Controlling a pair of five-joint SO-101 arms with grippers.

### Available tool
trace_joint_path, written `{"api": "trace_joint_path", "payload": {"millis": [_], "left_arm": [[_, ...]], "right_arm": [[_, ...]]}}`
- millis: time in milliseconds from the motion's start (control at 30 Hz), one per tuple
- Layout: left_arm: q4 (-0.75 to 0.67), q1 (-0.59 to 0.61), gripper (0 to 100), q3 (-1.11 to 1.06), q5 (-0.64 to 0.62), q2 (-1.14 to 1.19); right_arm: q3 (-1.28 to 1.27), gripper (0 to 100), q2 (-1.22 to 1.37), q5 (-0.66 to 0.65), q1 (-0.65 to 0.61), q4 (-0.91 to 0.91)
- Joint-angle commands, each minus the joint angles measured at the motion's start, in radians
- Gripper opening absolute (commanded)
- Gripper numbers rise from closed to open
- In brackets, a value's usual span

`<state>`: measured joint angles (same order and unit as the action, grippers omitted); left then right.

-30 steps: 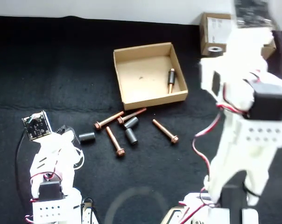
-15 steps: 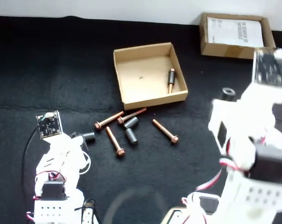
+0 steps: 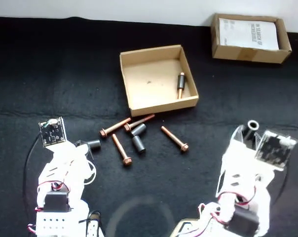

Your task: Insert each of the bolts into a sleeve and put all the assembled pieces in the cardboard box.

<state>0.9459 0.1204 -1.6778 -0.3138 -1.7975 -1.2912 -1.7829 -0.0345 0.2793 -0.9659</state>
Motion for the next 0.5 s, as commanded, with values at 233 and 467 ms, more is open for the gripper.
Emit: {"api": "trace_joint_path", "payload": {"millis": [233, 467], "left_arm": [[0.002, -0.162, 1, 0.036, -0.002, -0.004], [0.002, -0.292, 1, 0.136, -0.002, 0.102]], "right_arm": [[-0.188, 0.7, -0.053, -0.035, 0.389, 0.2], [-0.473, 0.7, -0.051, 0.005, 0.506, 0.579]]}}
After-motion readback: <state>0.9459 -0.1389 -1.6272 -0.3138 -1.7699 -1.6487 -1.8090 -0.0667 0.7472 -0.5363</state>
